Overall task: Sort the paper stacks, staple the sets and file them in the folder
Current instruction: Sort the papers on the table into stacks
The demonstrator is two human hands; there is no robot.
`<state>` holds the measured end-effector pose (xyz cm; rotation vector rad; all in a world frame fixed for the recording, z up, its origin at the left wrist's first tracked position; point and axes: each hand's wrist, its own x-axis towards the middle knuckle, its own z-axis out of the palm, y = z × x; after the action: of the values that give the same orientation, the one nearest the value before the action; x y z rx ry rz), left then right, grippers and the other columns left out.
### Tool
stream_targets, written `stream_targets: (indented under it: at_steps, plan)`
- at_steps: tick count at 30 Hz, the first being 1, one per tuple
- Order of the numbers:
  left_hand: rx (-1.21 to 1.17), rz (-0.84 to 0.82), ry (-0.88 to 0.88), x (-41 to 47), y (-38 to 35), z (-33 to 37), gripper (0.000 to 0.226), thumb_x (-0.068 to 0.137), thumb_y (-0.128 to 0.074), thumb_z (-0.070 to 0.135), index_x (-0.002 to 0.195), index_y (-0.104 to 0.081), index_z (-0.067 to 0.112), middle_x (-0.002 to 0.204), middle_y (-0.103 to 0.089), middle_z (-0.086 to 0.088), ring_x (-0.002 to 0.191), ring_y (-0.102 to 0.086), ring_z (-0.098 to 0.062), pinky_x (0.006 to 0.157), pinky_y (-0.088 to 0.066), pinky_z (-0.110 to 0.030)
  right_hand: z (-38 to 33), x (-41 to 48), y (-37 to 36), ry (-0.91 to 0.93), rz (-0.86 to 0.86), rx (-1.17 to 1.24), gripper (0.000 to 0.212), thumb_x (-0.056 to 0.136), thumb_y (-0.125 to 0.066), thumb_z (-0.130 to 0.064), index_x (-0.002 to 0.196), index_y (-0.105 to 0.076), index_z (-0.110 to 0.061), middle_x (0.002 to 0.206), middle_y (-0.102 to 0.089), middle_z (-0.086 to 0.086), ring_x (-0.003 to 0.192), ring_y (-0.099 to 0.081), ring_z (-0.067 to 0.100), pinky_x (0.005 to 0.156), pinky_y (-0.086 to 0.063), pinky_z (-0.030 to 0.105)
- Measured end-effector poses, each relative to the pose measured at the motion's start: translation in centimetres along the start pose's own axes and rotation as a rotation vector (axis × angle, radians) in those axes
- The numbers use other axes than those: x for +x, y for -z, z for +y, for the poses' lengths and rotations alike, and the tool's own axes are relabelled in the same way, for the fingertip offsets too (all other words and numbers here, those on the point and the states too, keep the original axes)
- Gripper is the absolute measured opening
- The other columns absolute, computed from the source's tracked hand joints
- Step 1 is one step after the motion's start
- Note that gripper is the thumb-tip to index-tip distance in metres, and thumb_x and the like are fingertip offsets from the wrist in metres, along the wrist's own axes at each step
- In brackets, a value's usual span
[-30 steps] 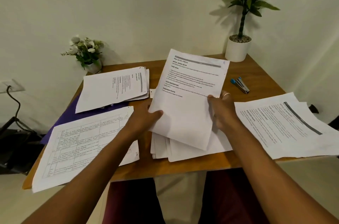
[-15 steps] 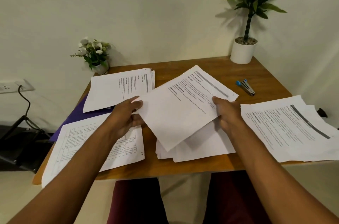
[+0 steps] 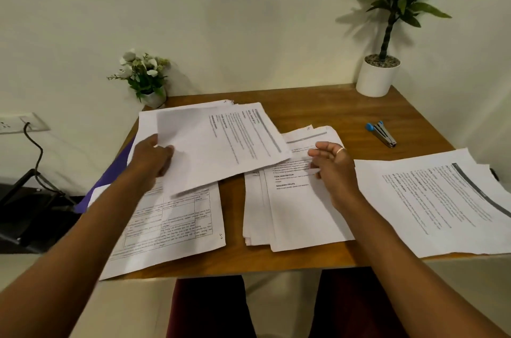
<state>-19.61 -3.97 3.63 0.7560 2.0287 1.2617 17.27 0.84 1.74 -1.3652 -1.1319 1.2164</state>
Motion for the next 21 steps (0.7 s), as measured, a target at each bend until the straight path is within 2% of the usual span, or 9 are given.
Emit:
stream_targets:
  at_steps: [2,5,6,8,11,14,16,19,21]
  plan:
    - [0.018,0.035,-0.024,2.2,1.7,0.2,0.043,0.1,-0.06,0.012,0.141,-0.056,0.02,0.124,-0.065,-0.013,0.087,-0.062,-0.026,0.069,-0.051,-0.034,0.6,0.2,0.9,0.101,0.07,-0.18,0.021,0.097,-0.063,-0.009,0.104,-0.063,-0.029,0.117,-0.068,-0.003,0.108,-0.064,0.014,0.077,-0.052,0.019]
    - [0.13,0.086,-0.066,4.9,3.5,0.6,0.04,0.099,-0.058,0.006,0.139,-0.058,0.008,0.128,-0.062,-0.011,0.111,-0.06,-0.034,0.092,-0.047,-0.038,1.5,1.0,2.1,0.205,0.135,-0.491,0.024,0.091,-0.071,-0.012,0.107,-0.066,-0.029,0.126,-0.062,0.0,0.123,-0.053,0.02,0.099,-0.051,0.035]
    - [0.175,0.1,-0.077,5.8,3.8,0.6,0.038,0.099,-0.056,0.003,0.137,-0.058,0.003,0.13,-0.062,-0.016,0.116,-0.059,-0.037,0.094,-0.045,-0.038,1.7,1.1,2.4,0.206,0.147,-0.605,0.026,0.09,-0.074,-0.015,0.111,-0.068,-0.028,0.132,-0.06,0.001,0.128,-0.048,0.022,0.105,-0.047,0.039]
    - [0.239,0.123,-0.08,7.4,4.3,0.6,0.035,0.098,-0.055,-0.001,0.133,-0.059,-0.004,0.131,-0.061,-0.024,0.121,-0.058,-0.043,0.095,-0.045,-0.039,2.0,1.3,2.8,0.184,0.174,-0.767,0.034,0.088,-0.078,-0.022,0.12,-0.067,-0.027,0.14,-0.054,0.002,0.133,-0.041,0.025,0.106,-0.038,0.042]
    - [0.341,0.128,-0.079,9.2,4.7,0.3,0.033,0.097,-0.055,0.0,0.129,-0.061,-0.005,0.13,-0.061,-0.026,0.12,-0.057,-0.045,0.094,-0.046,-0.041,2.2,1.6,3.3,0.149,0.183,-0.825,0.047,0.086,-0.081,-0.031,0.129,-0.063,-0.027,0.146,-0.052,0.004,0.134,-0.042,0.026,0.106,-0.036,0.044]
    - [0.439,0.112,-0.098,11.0,5.1,-0.5,0.022,0.092,-0.059,0.0,0.112,-0.068,-0.001,0.114,-0.066,-0.027,0.104,-0.064,-0.047,0.086,-0.051,-0.047,2.4,1.9,3.6,0.086,0.158,-0.833,0.057,0.085,-0.081,-0.036,0.136,-0.058,-0.026,0.148,-0.051,0.005,0.134,-0.044,0.027,0.107,-0.036,0.046]
    - [0.494,0.119,-0.108,12.6,5.4,-1.4,0.017,0.088,-0.061,0.003,0.103,-0.068,0.002,0.106,-0.068,-0.027,0.095,-0.066,-0.047,0.086,-0.056,-0.054,2.3,2.0,3.6,0.085,0.163,-0.82,0.058,0.085,-0.082,-0.034,0.137,-0.058,-0.027,0.147,-0.052,0.005,0.134,-0.045,0.026,0.107,-0.035,0.045]
    - [0.553,0.138,-0.126,14.8,5.3,-2.6,0.025,0.088,-0.063,0.012,0.111,-0.066,0.003,0.111,-0.068,-0.028,0.098,-0.065,-0.048,0.092,-0.053,-0.059,2.2,2.0,3.7,0.131,0.203,-0.816,0.056,0.085,-0.082,-0.028,0.136,-0.059,-0.027,0.144,-0.054,0.005,0.133,-0.046,0.025,0.106,-0.034,0.044]
    - [0.555,0.161,-0.162,14.6,4.7,-2.3,0.042,0.09,-0.068,0.017,0.13,-0.06,0.006,0.125,-0.064,-0.024,0.113,-0.06,-0.046,0.102,-0.048,-0.056,2.2,2.0,3.7,0.162,0.223,-0.805,0.056,0.085,-0.082,-0.025,0.136,-0.059,-0.027,0.142,-0.056,0.005,0.132,-0.046,0.025,0.107,-0.034,0.046]
